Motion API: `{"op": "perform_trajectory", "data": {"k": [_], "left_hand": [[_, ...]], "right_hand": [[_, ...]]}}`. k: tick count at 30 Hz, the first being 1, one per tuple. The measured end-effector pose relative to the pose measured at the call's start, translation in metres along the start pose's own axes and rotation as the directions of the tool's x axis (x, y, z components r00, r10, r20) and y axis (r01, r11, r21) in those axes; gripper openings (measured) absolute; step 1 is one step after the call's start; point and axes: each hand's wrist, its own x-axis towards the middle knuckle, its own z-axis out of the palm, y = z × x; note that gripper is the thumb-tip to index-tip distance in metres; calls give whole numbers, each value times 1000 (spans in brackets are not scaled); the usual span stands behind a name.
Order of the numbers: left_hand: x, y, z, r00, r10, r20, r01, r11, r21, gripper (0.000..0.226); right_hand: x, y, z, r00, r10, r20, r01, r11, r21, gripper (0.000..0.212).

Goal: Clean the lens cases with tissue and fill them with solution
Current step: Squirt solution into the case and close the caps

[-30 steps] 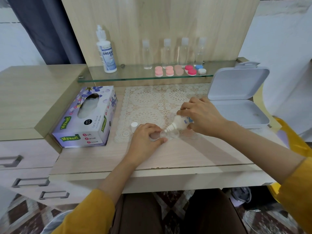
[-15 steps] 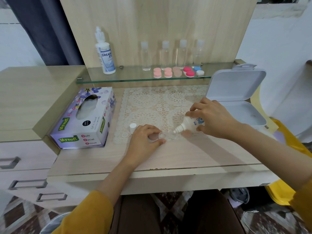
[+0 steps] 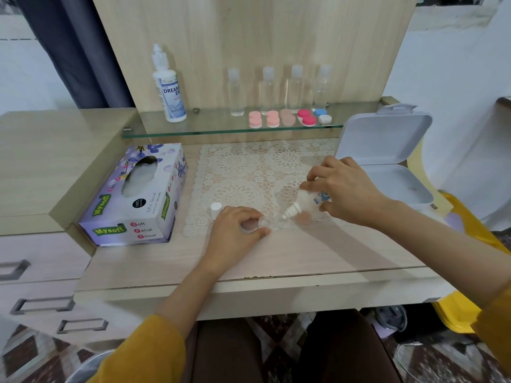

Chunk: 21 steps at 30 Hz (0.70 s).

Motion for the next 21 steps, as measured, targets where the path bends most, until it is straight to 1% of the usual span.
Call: {"op": "perform_trajectory", "data": {"k": [5,10,14,17,21], "left_hand": [[0,0,0,1000,-4,3,4,1000,2,27],[-1,1,-1,1000,-4,4,4,1000,3,27],[0,1,-1,1000,5,2,-5,1000,8,26],[0,0,-1,1000,5,-3,-5,1000,9,27],[0,-1,-1,1000,12,-7,-12,1000,20,27]], "right_hand": [[1,2,7,998,-35,-58,34,999,-26,49],[3,4,11,996,-41,-78,38,998,-39,50],[3,0,4,999,-12,-39,10,999,-41,47],[4,-2,0,1000,23,17,-22,997,-79,48],[3,-2,0,999,27,25,-25,996,-82,48]]}}
